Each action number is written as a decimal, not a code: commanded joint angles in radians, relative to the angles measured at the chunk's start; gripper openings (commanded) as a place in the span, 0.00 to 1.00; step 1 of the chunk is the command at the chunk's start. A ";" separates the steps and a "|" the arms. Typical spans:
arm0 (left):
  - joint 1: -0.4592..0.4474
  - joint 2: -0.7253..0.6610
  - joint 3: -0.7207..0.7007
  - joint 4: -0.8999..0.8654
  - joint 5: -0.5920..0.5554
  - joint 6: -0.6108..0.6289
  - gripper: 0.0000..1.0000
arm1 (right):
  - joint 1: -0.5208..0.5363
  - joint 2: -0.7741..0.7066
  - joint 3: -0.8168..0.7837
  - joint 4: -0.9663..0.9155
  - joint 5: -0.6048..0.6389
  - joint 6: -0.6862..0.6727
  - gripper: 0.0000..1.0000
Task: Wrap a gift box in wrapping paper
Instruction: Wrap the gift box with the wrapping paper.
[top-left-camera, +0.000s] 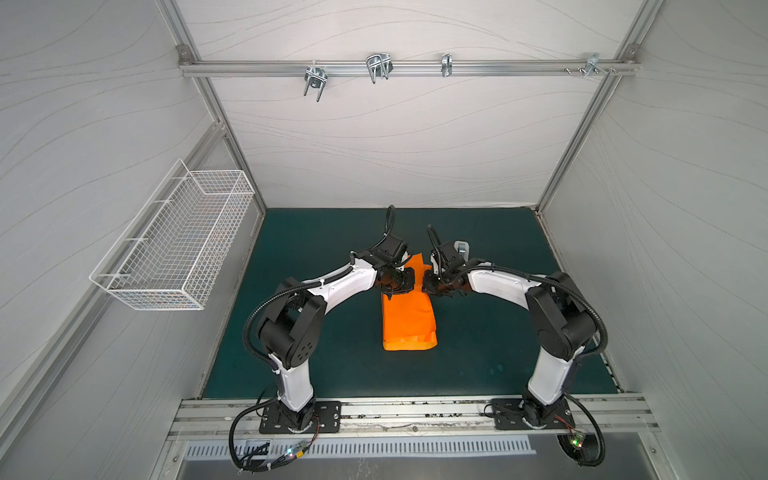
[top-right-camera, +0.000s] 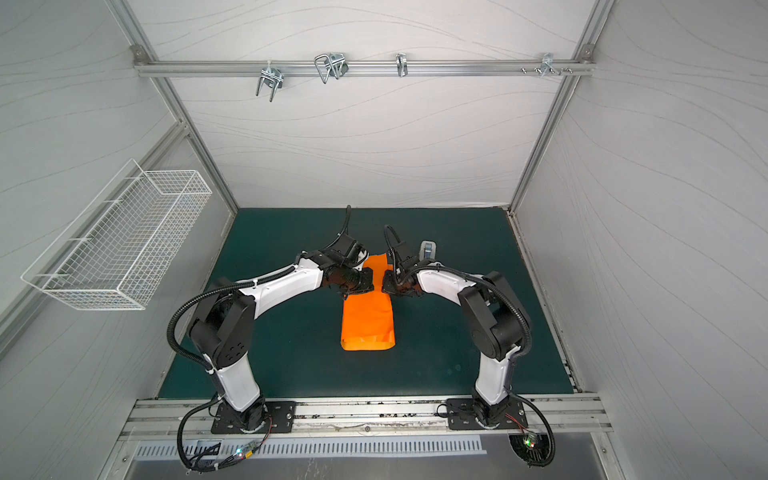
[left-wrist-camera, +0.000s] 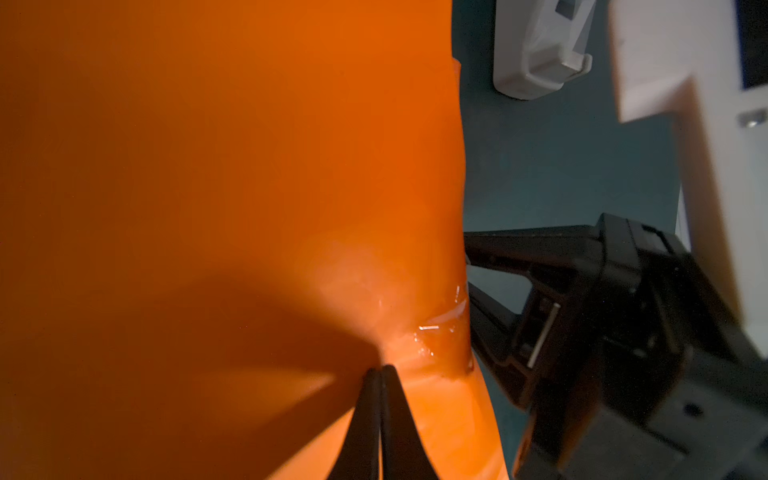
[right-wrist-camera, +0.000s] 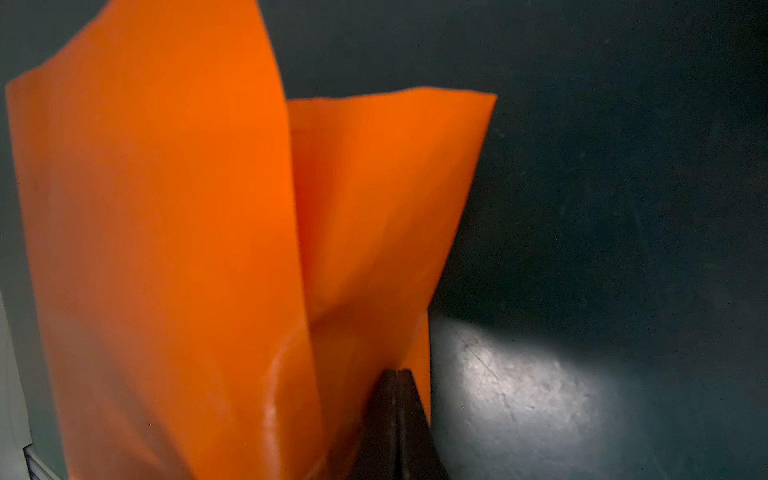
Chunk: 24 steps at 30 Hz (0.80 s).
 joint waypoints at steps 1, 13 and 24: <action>-0.018 0.079 -0.028 -0.090 -0.039 0.018 0.08 | -0.051 -0.083 -0.058 0.001 -0.044 -0.014 0.00; -0.018 0.080 -0.023 -0.090 -0.044 0.013 0.08 | -0.088 -0.208 -0.078 -0.026 -0.062 -0.049 0.02; -0.019 0.081 -0.022 -0.093 -0.042 0.014 0.08 | 0.021 -0.068 0.016 -0.023 -0.032 -0.030 0.00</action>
